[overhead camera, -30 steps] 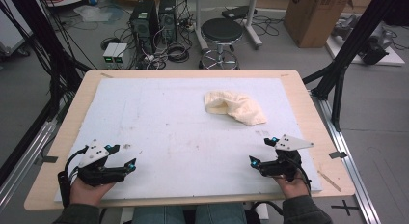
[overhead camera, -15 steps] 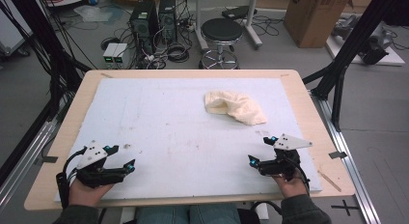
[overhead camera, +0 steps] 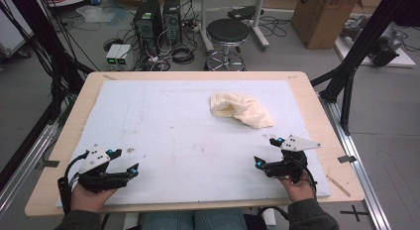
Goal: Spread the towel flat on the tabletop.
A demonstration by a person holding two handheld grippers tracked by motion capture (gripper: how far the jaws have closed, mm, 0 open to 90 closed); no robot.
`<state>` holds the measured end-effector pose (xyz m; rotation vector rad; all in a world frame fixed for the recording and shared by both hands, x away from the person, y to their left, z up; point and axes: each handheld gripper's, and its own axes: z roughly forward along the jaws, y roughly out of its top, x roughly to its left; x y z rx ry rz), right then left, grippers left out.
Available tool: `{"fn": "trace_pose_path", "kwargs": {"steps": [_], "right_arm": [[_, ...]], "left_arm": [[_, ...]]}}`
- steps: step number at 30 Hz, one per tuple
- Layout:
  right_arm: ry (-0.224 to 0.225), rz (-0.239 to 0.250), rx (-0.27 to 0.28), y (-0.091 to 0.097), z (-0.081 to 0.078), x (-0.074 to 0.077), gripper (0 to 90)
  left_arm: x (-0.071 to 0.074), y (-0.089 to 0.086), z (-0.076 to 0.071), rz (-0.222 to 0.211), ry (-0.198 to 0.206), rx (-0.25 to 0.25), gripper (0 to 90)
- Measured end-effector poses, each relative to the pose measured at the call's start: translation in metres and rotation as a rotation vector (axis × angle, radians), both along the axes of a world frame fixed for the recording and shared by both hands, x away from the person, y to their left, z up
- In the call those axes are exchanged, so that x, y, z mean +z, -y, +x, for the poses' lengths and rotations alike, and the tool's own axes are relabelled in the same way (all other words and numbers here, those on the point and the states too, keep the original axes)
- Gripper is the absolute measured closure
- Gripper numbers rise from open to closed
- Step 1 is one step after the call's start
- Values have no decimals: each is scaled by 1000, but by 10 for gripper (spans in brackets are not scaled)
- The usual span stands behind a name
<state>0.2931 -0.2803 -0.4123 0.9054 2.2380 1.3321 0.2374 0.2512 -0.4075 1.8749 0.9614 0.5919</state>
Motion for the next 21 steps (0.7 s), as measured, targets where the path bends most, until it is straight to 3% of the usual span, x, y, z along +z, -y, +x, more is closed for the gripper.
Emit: {"fn": "trace_pose_path", "kwargs": {"steps": [4,15,21], "right_arm": [[-12,0,0,0,7,4,110],[-12,-71,27,-8,43,24,110],[-32,-58,20,-10,66,32,111]], "left_arm": [[-1,-2,2,-9,-3,7,233],[1,0,3,-6,9,1,233],[1,1,4,-7,8,-2,234]]}}
